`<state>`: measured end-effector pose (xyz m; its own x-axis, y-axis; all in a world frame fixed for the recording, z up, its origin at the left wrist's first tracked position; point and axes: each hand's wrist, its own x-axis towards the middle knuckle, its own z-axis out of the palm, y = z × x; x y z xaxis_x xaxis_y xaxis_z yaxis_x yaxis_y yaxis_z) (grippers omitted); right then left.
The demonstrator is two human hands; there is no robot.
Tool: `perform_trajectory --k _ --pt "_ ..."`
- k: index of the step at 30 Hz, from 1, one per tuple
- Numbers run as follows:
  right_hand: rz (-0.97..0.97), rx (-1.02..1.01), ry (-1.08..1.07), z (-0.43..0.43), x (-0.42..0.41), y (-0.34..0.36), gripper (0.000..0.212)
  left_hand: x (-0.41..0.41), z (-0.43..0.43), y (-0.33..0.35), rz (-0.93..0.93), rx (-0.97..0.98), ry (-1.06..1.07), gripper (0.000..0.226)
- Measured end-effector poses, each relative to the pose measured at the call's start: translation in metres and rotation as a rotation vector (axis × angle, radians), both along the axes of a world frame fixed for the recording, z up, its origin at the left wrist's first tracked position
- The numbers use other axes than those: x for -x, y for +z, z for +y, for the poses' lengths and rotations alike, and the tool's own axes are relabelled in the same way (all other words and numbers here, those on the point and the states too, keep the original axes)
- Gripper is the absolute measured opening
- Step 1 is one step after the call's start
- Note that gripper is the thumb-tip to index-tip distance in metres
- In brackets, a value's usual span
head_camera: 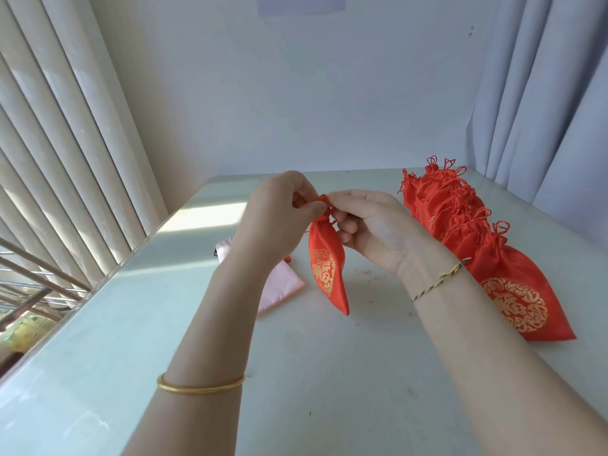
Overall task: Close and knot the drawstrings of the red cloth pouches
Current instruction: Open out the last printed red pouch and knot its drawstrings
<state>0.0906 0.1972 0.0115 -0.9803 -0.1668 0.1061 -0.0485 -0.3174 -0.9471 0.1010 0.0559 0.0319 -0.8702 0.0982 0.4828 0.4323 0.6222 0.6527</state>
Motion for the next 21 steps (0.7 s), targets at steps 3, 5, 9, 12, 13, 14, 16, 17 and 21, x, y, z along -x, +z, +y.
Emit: perform_trajectory --k 3,5,9,12,13,14,16,17,21 --pt "0.071 -0.082 -0.051 0.006 0.001 0.001 0.020 -0.001 -0.003 0.002 -0.028 -0.011 -0.007 0.007" --pt "0.152 -0.176 -0.148 0.011 0.003 -0.001 0.027 -0.003 -0.006 0.004 -0.127 -0.089 -0.037 0.009" --pt "0.363 -0.397 -0.390 0.016 0.006 -0.005 0.033 -0.010 -0.003 0.011 -0.468 -0.424 -0.248 0.024" --pt "0.440 -0.461 -0.478 0.013 0.006 -0.006 0.029 -0.011 0.000 0.013 -0.545 -0.582 -0.317 0.027" --pt "0.434 -0.470 -0.488 0.012 0.004 -0.005 0.027 -0.011 0.001 0.014 -0.535 -0.594 -0.304 0.026" --pt "0.400 -0.453 -0.458 0.011 0.002 -0.002 0.025 -0.011 0.000 0.015 -0.517 -0.598 -0.281 0.026" --pt "0.273 -0.372 -0.309 0.014 -0.006 0.004 0.023 -0.013 0.000 0.016 -0.515 -0.626 -0.259 0.025" --pt "0.219 -0.365 -0.219 0.016 -0.008 0.005 0.032 -0.013 0.000 0.016 -0.530 -0.655 -0.255 0.025" --pt "0.118 -0.667 -0.107 0.028 -0.025 0.001 0.062 -0.021 0.008 0.020 -0.612 -0.803 -0.333 0.025"
